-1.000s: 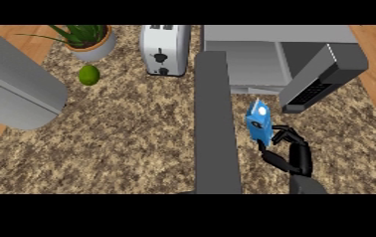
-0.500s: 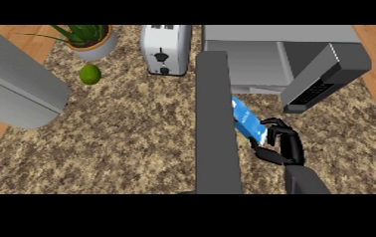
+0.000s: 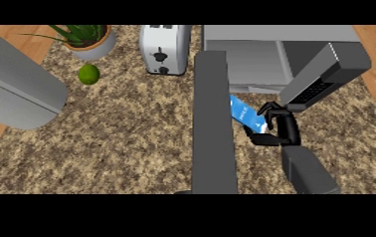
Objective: Pick up the milk, place it into the microwave and close the microwave
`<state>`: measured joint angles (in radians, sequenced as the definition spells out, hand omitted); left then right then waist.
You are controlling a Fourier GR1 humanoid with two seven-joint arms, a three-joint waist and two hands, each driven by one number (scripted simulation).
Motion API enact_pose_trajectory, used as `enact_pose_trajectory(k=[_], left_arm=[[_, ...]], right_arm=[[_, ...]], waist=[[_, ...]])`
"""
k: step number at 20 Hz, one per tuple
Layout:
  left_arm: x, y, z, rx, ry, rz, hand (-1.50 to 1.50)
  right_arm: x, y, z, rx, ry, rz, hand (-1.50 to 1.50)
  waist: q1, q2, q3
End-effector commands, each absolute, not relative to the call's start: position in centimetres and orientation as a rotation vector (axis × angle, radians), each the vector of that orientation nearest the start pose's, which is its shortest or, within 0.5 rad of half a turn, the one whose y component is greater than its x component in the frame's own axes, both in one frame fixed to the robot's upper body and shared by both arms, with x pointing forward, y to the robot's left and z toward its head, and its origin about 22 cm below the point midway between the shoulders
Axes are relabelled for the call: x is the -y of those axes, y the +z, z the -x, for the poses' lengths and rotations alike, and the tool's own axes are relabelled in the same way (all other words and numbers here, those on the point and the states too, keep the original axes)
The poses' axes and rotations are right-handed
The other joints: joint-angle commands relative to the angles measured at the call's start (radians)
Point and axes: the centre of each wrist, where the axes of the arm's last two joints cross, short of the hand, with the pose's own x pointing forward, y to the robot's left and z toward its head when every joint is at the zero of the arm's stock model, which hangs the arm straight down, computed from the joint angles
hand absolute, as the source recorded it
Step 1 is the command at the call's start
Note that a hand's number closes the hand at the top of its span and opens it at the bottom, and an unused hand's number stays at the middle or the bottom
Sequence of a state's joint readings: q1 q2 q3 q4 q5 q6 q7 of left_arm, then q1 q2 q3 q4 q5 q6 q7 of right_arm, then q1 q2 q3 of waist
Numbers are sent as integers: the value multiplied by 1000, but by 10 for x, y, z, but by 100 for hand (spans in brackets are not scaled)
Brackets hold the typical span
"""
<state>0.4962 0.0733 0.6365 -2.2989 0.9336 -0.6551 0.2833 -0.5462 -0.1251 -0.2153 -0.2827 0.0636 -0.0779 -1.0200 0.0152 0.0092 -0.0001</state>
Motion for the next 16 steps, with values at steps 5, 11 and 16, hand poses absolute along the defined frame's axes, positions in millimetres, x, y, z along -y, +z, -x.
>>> enact_pose_trajectory(k=[5,11,16], left_arm=[[-373,117,-74,1916,-8,280,-150],[-374,124,-88,1916,-31,281,-150],[-371,128,-103,1943,-54,304,-150]], right_arm=[[241,-68,-369,1884,163,176,150],[254,-30,-398,1858,209,219,150],[281,-19,-401,1837,189,248,150]], waist=[[23,2,2],[39,11,3],[58,27,5]])
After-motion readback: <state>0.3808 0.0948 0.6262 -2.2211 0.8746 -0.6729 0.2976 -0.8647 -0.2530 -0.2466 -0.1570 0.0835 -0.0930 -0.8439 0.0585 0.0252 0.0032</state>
